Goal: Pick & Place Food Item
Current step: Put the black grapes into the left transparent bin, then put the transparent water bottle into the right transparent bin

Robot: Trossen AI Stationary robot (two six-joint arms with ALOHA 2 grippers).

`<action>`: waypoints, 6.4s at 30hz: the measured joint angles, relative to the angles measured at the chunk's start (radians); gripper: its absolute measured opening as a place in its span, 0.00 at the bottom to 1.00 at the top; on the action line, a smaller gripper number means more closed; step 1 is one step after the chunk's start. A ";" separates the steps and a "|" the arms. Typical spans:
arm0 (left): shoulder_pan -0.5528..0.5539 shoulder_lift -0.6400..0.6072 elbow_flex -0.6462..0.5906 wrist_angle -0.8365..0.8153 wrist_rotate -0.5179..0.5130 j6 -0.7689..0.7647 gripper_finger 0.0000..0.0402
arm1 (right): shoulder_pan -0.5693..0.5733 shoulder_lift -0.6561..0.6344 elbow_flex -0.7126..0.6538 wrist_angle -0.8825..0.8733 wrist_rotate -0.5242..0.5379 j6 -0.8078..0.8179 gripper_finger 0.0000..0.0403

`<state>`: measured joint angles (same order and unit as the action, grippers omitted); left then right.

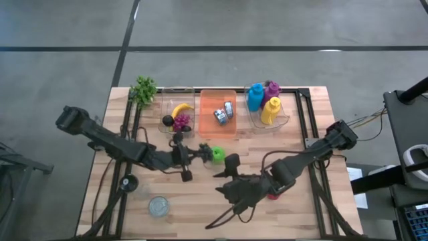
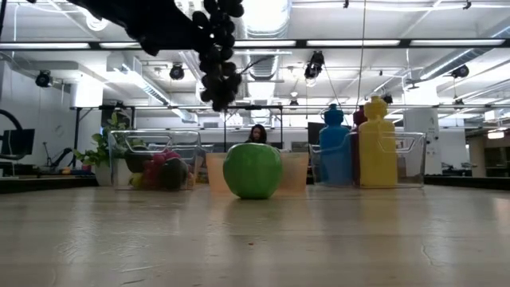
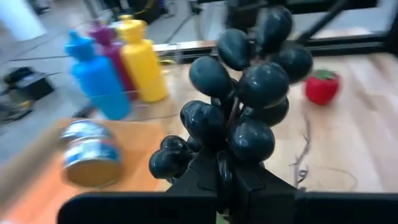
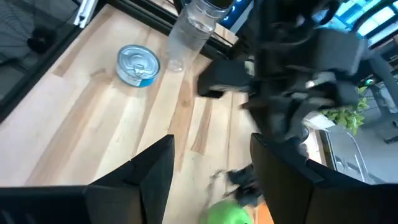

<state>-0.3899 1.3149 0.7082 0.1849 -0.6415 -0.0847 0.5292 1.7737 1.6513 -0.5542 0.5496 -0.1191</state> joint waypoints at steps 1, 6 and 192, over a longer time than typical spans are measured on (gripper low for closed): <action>0.004 -0.027 0.000 -0.028 -0.022 -0.002 0.01 | 0.002 0.000 0.012 -0.018 0.000 0.012 0.51; 0.046 -0.192 0.000 -0.165 -0.055 -0.052 0.01 | 0.003 0.000 0.029 -0.050 0.000 0.038 0.51; -0.272 -0.038 0.565 -1.182 0.040 -0.466 0.67 | -0.015 -0.030 -0.225 -0.030 -0.009 0.300 0.51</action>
<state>-0.6621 1.2764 1.2732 -0.9967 -0.6018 -0.5511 0.5144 1.7435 1.4265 -0.5846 0.5404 0.1814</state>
